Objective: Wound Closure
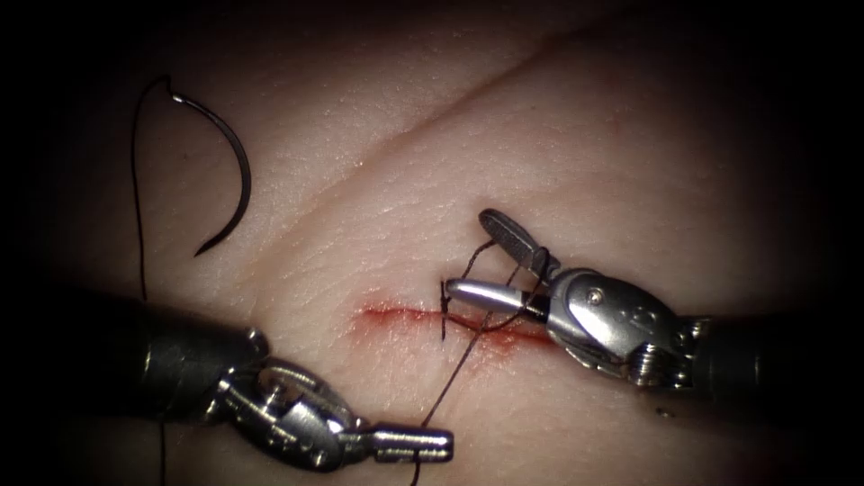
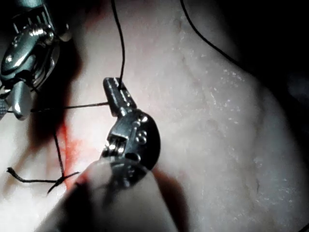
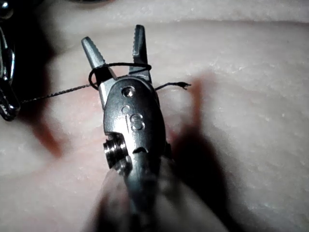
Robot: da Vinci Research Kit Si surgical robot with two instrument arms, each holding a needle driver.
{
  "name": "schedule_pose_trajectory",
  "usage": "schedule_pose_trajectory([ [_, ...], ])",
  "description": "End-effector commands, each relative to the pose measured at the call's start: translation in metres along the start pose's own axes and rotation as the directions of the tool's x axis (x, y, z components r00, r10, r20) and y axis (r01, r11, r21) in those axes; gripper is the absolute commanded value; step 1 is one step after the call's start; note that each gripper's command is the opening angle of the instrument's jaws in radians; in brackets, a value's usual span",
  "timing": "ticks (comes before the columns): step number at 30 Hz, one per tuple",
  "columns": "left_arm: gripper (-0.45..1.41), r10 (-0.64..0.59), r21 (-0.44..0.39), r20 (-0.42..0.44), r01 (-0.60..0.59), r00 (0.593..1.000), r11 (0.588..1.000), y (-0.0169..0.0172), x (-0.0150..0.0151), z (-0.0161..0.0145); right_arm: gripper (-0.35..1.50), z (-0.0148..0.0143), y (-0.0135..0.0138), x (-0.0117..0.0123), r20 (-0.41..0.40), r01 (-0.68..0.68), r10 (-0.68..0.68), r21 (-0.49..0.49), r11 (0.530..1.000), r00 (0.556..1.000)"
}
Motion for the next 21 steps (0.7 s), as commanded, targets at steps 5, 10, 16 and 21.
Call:
schedule_pose_trajectory([
  [5, -0.45, 0.004, 0.000, -0.001, -0.004, 1.000, 1.000, 0.0001, -0.0003, 0.0005, 0.64, -0.0005, 0.0013, -0.0037, 0.019, -0.164, 0.165, -0.046, 0.985, 0.986],
  [10, -0.45, 0.001, -0.003, 0.022, -0.001, 1.000, 1.000, 0.0001, 0.0001, 0.0005, 0.42, -0.0008, 0.0019, -0.0066, 0.031, -0.357, 0.359, -0.059, 0.932, 0.933],
  [16, -0.45, 0.000, -0.004, 0.035, 0.000, 0.999, 1.000, -0.0006, 0.0004, 0.0006, 0.71, -0.0010, 0.0018, -0.0072, 0.023, -0.475, 0.478, -0.074, 0.877, 0.878],
  [21, -0.45, -0.001, -0.009, 0.037, 0.001, 0.999, 1.000, -0.0007, 0.0005, 0.0006, 0.88, -0.0010, 0.0018, -0.0078, 0.030, -0.514, 0.517, -0.080, 0.854, 0.855],
])
